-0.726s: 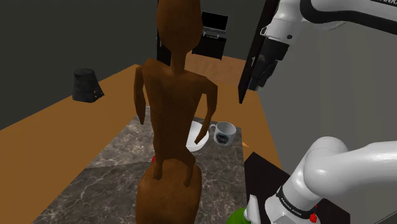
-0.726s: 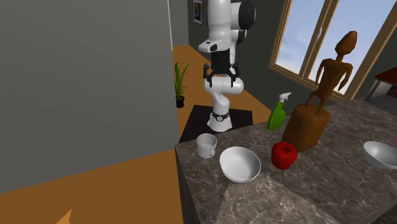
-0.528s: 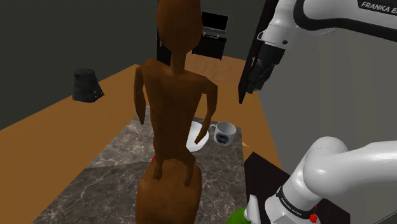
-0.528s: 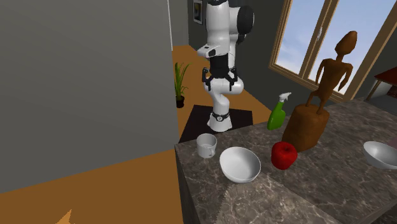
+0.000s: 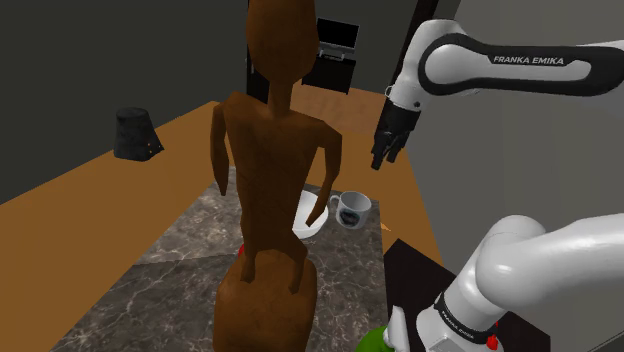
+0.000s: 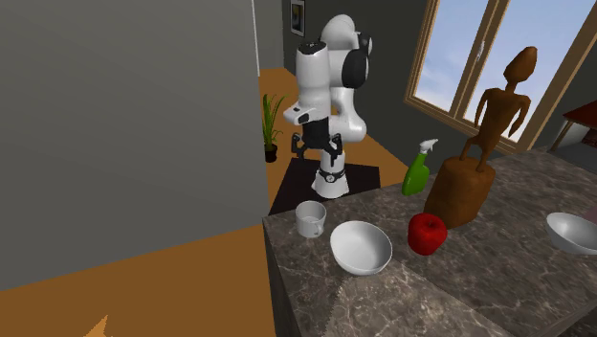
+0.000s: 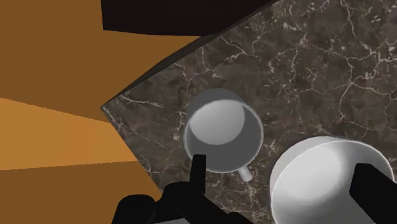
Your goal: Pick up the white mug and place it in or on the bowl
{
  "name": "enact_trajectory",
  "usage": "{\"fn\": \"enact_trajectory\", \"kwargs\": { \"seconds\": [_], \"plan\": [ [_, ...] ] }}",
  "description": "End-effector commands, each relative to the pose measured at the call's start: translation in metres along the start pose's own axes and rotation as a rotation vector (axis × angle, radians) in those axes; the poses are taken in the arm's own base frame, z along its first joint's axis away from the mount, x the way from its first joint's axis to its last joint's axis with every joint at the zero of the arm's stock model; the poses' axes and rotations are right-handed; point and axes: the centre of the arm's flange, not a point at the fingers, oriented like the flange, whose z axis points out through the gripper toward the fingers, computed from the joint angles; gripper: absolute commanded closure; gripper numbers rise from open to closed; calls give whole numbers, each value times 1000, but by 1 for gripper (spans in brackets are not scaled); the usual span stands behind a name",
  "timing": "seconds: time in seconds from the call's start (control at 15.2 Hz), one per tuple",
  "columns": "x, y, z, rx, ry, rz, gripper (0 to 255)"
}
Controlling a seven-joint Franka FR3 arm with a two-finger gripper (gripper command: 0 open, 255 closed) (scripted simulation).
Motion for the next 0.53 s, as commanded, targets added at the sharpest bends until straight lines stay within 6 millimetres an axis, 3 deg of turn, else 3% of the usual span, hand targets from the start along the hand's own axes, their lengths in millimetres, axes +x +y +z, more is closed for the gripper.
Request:
{"fn": "enact_trajectory", "kwargs": {
  "seconds": [0.0, 0.46],
  "plan": [
    [9, 10, 24, -5, -6, 7, 0],
    [37, 45, 105, -23, -33, 32, 0]
  ]
}}
